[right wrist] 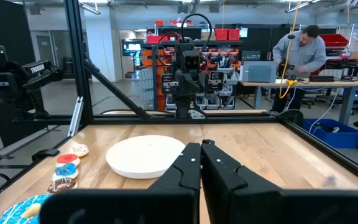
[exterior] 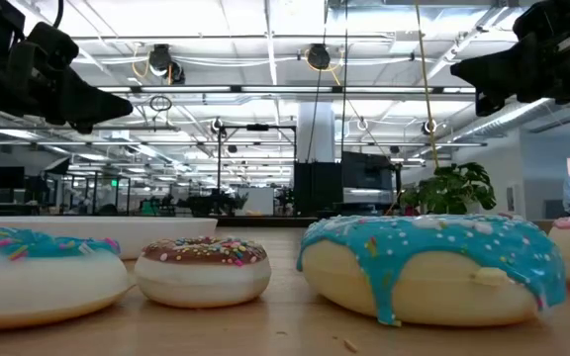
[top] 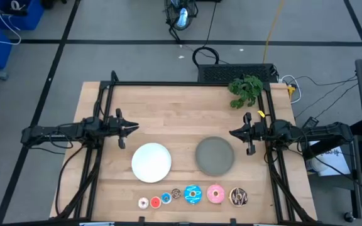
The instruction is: Pick & Place donuts
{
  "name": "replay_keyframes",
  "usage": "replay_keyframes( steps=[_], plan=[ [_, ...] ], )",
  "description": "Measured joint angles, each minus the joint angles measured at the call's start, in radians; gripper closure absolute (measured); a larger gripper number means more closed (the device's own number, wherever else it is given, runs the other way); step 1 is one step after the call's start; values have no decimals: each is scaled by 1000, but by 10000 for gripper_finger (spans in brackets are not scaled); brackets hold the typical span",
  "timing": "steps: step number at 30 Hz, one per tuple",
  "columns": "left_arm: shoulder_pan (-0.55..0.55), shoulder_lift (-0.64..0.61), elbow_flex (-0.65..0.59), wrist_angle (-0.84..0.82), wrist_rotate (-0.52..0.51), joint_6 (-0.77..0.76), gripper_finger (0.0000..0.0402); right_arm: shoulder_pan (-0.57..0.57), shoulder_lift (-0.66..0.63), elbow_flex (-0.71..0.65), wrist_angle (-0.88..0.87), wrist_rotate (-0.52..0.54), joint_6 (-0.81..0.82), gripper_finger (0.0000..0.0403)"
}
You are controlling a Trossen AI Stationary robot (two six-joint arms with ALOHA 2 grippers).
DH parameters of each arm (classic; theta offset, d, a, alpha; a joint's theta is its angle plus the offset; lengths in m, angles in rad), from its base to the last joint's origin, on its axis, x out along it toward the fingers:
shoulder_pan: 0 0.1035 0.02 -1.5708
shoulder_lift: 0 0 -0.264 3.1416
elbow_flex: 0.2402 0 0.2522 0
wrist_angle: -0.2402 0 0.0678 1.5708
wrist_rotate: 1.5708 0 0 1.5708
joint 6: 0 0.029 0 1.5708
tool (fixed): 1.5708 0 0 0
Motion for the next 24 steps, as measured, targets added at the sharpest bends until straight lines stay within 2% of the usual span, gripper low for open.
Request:
replay_keyframes(
  steps=[24],
  plan=[
    [0,0,0,0,0,0,339,0,0,0,36,0,0,403]
  ],
)
